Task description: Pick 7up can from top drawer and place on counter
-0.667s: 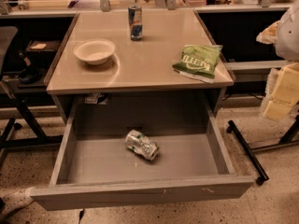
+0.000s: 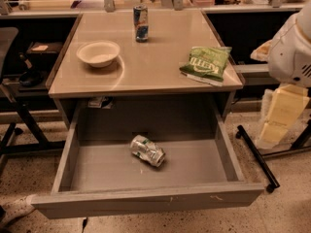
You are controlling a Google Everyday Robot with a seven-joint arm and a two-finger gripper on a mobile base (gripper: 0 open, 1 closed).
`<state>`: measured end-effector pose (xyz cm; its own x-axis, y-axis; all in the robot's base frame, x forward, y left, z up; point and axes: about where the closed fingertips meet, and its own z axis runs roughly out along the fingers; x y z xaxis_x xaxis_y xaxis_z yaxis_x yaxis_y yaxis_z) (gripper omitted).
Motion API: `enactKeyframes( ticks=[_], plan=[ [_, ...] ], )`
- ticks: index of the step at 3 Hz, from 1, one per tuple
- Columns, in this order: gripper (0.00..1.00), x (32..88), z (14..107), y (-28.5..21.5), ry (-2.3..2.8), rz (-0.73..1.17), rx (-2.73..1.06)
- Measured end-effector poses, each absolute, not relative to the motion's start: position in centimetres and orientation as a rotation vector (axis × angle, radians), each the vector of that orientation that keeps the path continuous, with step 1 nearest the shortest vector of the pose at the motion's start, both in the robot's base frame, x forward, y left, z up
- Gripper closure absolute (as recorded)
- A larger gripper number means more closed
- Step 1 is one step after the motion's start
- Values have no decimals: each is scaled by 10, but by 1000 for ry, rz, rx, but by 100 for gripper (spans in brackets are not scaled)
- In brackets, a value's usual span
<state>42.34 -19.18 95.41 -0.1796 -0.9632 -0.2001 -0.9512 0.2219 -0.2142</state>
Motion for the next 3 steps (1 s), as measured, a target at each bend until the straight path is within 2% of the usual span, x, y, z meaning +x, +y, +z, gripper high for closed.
enactKeyframes(
  ticks=[2, 3],
  plan=[
    [0, 418, 941, -182, 2204, -25, -1822],
    [0, 417, 908, -159, 2257, 38, -1765]
  ],
)
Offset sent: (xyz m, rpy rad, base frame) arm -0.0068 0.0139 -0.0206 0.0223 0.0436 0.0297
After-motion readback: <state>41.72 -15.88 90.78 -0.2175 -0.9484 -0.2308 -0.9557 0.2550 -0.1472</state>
